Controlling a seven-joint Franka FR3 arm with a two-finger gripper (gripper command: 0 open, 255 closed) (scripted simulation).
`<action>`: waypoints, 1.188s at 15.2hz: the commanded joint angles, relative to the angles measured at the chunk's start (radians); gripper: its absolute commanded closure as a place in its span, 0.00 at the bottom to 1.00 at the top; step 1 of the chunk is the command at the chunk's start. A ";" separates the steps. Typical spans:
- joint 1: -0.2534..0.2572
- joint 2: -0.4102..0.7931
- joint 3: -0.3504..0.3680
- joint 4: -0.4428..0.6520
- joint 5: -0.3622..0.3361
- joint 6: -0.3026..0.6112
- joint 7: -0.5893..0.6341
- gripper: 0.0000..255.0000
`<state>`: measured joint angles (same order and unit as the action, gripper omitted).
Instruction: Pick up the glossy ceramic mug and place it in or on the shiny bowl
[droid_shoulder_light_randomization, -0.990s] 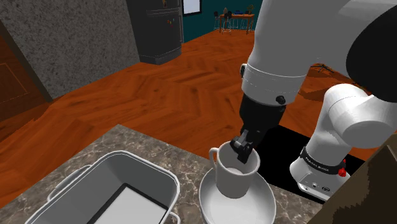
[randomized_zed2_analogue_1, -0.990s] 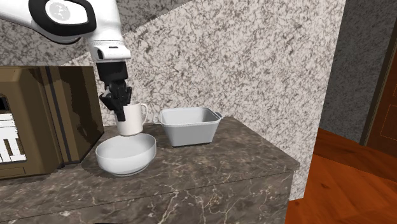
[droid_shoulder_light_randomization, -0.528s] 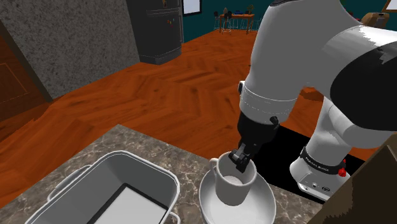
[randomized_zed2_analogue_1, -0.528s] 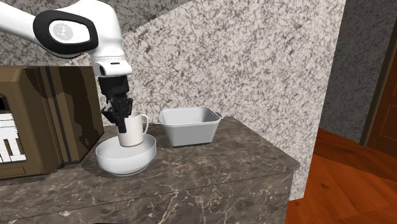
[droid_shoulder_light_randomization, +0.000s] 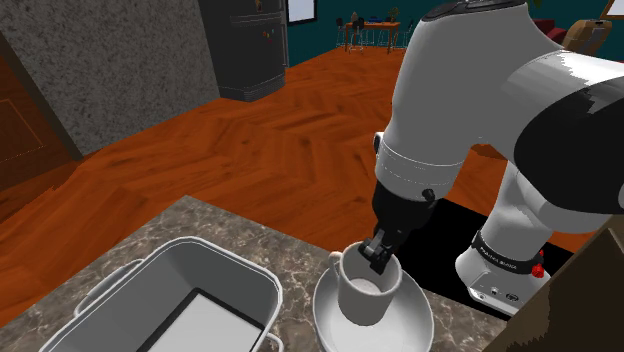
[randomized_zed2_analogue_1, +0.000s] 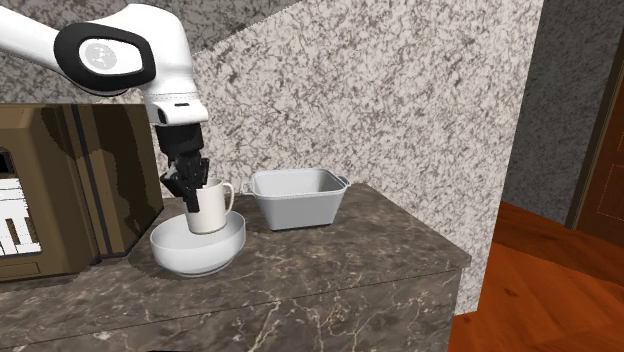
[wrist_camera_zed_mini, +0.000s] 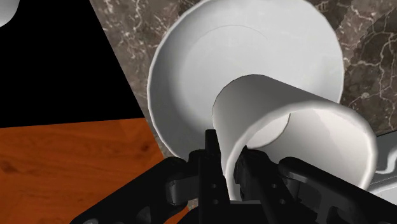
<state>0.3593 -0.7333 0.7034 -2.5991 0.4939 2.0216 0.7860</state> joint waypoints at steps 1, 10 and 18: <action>0.000 0.000 0.000 0.000 0.000 0.000 0.000 0.00; 0.000 -0.043 -0.062 0.092 -0.040 -0.138 0.007 0.00; 0.000 -0.043 -0.063 0.092 -0.040 -0.138 0.007 0.00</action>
